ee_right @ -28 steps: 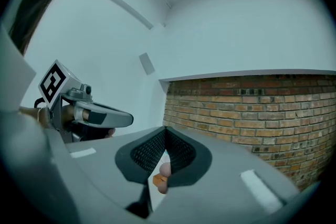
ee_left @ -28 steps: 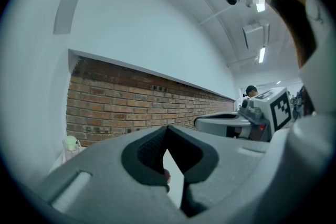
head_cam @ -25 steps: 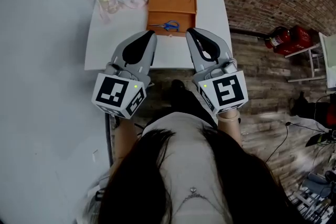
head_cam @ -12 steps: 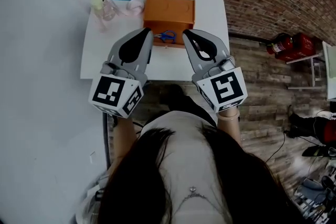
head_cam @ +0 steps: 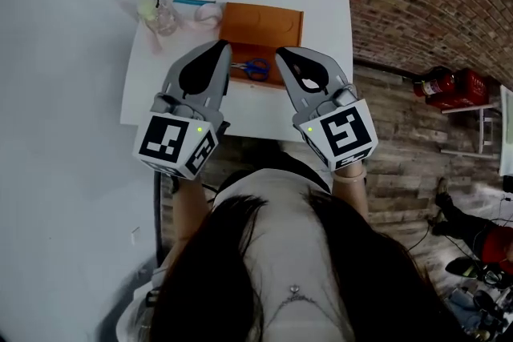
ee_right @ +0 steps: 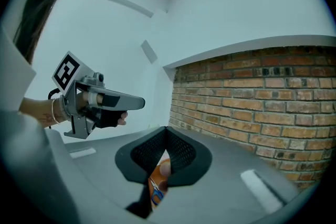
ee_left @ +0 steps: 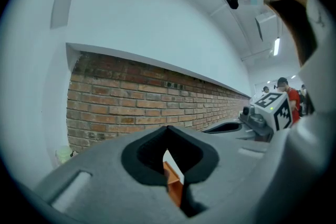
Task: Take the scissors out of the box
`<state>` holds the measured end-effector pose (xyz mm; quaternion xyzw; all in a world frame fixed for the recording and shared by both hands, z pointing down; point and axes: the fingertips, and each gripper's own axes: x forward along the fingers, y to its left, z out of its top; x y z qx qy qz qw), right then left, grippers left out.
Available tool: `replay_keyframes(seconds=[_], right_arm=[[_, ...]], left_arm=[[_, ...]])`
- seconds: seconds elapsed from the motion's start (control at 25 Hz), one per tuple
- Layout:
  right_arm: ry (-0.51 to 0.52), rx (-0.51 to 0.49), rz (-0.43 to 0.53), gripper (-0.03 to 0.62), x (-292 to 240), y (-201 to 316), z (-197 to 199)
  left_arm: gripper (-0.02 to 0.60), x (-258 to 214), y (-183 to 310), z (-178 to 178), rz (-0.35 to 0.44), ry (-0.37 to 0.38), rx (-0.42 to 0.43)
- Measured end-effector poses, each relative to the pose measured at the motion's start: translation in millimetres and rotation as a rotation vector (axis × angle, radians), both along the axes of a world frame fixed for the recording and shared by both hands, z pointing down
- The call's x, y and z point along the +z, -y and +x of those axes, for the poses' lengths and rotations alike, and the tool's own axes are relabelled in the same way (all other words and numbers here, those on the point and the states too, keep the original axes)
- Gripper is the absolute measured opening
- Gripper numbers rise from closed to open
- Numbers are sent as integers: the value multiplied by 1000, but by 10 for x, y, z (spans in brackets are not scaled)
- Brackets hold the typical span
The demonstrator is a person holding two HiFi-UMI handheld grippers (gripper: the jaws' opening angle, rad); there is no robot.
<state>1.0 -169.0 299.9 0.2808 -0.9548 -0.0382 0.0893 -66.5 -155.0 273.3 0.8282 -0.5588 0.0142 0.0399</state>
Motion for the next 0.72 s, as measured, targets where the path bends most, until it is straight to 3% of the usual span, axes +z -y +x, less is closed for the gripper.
replay_keyframes(seconds=[0.36, 0.72], right_arm=[[-11, -56, -23, 8, 102, 128, -51], [-29, -72, -49, 8, 223, 130, -80]], left_arm=[[0, 36, 68, -56, -14, -3, -58], [0, 21, 68, -73, -19, 3, -48]])
